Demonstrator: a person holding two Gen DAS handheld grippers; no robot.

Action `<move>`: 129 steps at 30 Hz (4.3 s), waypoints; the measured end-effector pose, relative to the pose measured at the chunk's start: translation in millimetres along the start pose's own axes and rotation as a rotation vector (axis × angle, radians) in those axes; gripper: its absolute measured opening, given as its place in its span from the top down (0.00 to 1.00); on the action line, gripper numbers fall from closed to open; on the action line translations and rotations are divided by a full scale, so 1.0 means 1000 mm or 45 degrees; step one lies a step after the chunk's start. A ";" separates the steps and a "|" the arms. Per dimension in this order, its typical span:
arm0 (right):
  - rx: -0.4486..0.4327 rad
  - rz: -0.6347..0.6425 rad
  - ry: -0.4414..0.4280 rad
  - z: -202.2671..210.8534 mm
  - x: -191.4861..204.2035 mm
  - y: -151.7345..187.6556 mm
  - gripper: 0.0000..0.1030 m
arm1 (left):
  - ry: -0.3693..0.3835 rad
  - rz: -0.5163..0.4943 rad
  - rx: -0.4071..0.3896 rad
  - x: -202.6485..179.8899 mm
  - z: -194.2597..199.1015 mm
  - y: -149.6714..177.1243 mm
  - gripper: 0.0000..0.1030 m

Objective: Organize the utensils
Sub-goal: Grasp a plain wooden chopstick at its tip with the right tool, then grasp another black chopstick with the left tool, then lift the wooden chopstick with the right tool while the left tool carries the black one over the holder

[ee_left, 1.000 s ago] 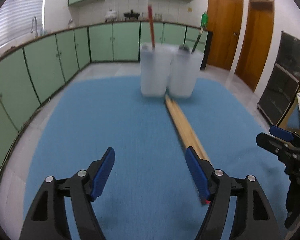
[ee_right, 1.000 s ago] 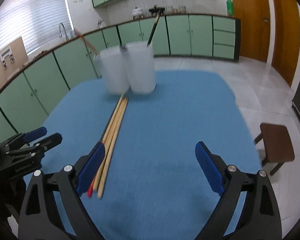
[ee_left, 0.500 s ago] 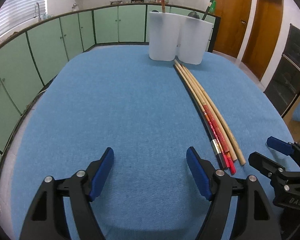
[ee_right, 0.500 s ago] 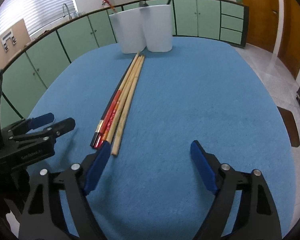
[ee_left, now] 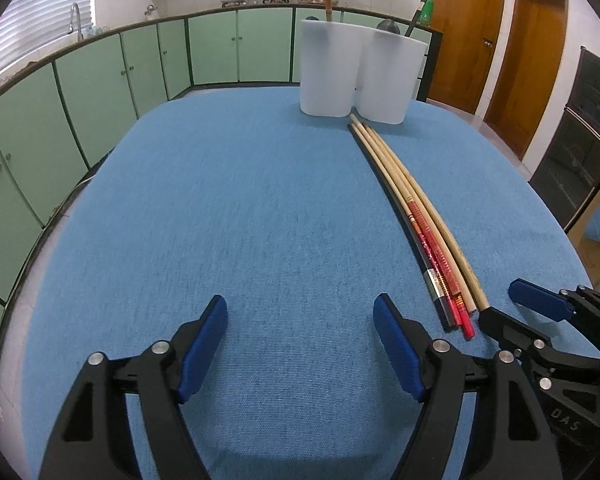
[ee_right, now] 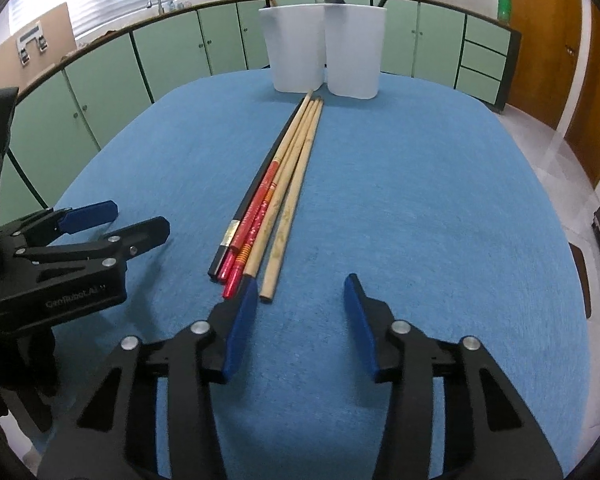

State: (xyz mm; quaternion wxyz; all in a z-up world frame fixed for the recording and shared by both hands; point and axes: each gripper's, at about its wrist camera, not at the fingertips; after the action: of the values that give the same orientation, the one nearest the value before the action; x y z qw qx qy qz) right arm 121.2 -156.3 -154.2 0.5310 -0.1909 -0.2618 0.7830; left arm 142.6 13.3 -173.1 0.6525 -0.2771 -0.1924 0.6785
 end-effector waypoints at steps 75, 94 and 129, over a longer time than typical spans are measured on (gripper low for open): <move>-0.140 -0.127 0.000 0.040 -0.047 0.006 0.94 | 0.061 -0.113 -0.110 -0.043 0.048 -0.003 0.94; -0.451 -0.047 -0.034 0.138 -0.072 -0.096 0.94 | 0.181 -0.149 -0.460 -0.045 0.134 -0.101 0.94; -0.592 0.008 0.062 0.096 -0.138 -0.306 0.94 | 0.185 -0.157 -0.734 -0.083 0.077 -0.297 0.94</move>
State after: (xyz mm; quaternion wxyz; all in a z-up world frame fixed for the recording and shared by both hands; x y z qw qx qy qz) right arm 339.2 -213.1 111.9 0.4763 -0.3279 -0.4216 0.6984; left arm 325.4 -38.6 82.2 0.5988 -0.4866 -0.3465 0.5335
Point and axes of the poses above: each gripper's, at about its wrist camera, not at the fingertips, and z roughly against the way its jaws point, x to its left, y to its underside, and after that the axes turned 7 degrees about z, right-handed
